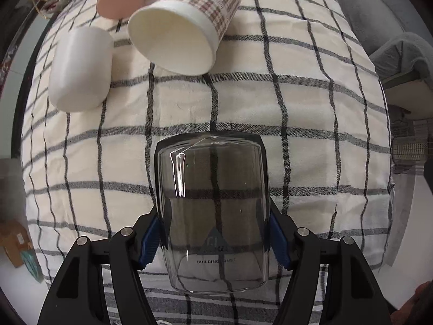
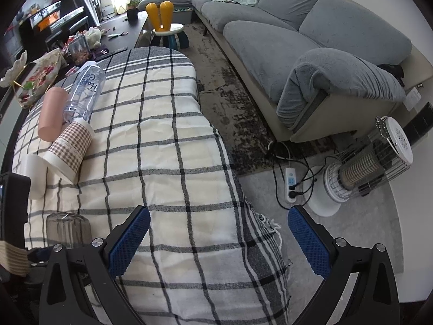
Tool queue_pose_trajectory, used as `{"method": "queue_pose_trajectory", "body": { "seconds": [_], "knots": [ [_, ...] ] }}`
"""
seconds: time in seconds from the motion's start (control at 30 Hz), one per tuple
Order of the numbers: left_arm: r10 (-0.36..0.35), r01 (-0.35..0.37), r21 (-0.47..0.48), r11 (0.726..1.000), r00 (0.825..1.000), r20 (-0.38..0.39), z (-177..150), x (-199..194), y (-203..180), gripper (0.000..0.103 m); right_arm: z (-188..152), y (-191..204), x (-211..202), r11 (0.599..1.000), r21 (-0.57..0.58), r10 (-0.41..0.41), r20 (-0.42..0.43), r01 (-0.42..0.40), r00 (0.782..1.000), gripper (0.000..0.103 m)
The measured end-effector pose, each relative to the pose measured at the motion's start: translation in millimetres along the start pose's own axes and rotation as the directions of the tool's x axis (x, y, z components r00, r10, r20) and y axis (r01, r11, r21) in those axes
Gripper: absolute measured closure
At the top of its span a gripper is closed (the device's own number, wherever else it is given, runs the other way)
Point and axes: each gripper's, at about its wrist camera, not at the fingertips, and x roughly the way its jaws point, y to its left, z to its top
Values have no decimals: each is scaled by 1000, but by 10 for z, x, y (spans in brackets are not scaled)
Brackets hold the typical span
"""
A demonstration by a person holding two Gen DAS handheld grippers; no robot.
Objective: Flip cup upside down
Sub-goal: 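Lift the clear glass cup with the left tool and rotate it over, then set the glass cup on the cloth and open the left tool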
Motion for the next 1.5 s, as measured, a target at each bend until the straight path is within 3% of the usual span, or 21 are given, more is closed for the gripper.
{"method": "queue_pose_trajectory", "body": {
  "seconds": [0.03, 0.1, 0.37, 0.57, 0.67, 0.77, 0.87, 0.9, 1.17, 1.33, 1.5],
  "knots": [
    [8, -8, 3, 1000, 1000, 10, -4, -13, -8, 32, 0, 2, -9, 1000, 0, 0, 0, 0, 1000, 1],
    [22, -22, 0, 1000, 999, 26, -14, -43, -22, 15, -5, 3, -40, 1000, 1, 4, 2, -4, 1000, 1],
    [-15, 13, 29, 999, 999, 42, -279, -330, 109, 15, -13, 117, -310, 1000, -13, 29, 9, -28, 1000, 1],
    [-61, 63, -24, 998, 994, 93, -616, -692, 551, 6, 12, 481, -378, 982, -46, 175, -125, -182, 977, 1],
    [-103, 112, -60, 992, 986, 128, -743, -888, 833, 6, 43, 798, -308, 961, -75, 240, -251, -266, 938, 1],
    [-92, 118, -120, 986, 975, 203, -785, -1056, 1118, 4, 105, 1157, -145, 940, -86, 263, -428, -329, 864, 1],
    [-52, 105, -180, 978, 960, 276, -752, -1197, 1429, 2, 98, 1441, 23, 934, -100, 229, -572, -344, 787, 1],
    [-49, 108, -193, 975, 956, 289, -738, -1217, 1506, 2, 99, 1563, 114, 936, -104, 201, -628, -337, 751, 1],
    [-10, 124, -288, 949, 930, 368, -411, -1257, 2013, 2, 105, 2087, 655, 949, -159, 42, -794, -273, 607, 1],
    [-6, 126, -294, 947, 926, 378, -124, -1143, 2114, 2, 87, 2183, 912, 957, -137, 27, -838, -257, 544, 3],
    [-9, 117, -279, 953, 933, 359, 112, -987, 2165, 2, 75, 2238, 1110, 961, -122, 19, -864, -246, 502, 9]
  ]
}}
